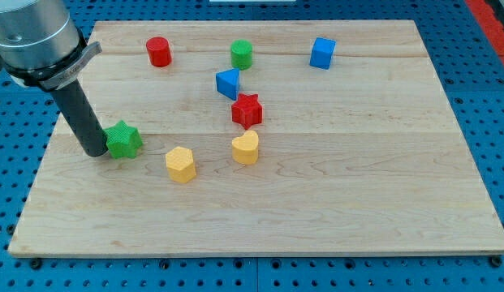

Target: Slightly move the hexagon to the bottom left of the board

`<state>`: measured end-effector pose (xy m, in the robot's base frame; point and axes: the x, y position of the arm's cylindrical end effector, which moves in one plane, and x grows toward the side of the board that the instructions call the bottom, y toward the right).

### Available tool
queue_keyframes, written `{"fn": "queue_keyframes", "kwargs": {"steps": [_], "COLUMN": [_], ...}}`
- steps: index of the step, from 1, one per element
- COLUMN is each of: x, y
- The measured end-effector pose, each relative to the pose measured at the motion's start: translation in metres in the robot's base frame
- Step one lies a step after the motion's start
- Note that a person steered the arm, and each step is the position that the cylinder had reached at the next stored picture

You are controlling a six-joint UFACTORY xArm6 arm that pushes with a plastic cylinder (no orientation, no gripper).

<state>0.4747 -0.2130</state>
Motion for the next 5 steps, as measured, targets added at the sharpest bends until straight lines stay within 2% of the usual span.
{"fn": "queue_keyframes", "kwargs": {"steps": [2, 3, 4, 5], "x": [0.000, -0.017, -0.037, -0.044], "y": [-0.003, -0.004, -0.032, -0.006]}}
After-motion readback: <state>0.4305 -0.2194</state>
